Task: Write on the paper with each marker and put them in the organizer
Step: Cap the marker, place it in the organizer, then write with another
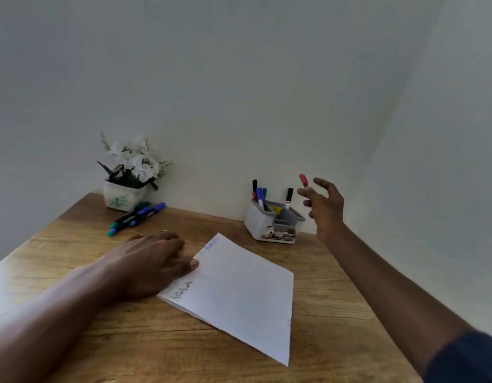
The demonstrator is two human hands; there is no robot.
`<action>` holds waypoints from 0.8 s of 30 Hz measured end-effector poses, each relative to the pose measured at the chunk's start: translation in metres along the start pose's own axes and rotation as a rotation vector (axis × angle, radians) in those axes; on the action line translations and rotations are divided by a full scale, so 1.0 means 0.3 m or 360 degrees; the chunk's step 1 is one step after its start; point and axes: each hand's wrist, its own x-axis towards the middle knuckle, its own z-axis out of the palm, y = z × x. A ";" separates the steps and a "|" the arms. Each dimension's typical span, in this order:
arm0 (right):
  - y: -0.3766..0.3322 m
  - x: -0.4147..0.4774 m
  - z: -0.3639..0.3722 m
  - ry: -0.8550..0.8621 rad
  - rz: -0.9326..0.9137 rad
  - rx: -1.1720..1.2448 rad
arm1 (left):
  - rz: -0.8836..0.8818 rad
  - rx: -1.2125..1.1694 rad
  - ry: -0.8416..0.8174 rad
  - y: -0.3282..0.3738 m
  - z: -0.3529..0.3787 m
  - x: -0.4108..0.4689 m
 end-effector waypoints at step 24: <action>0.231 0.263 0.057 0.0149 0.0201 -0.0661 | 0.0031 -0.0162 0.0055 -0.060 0.026 0.036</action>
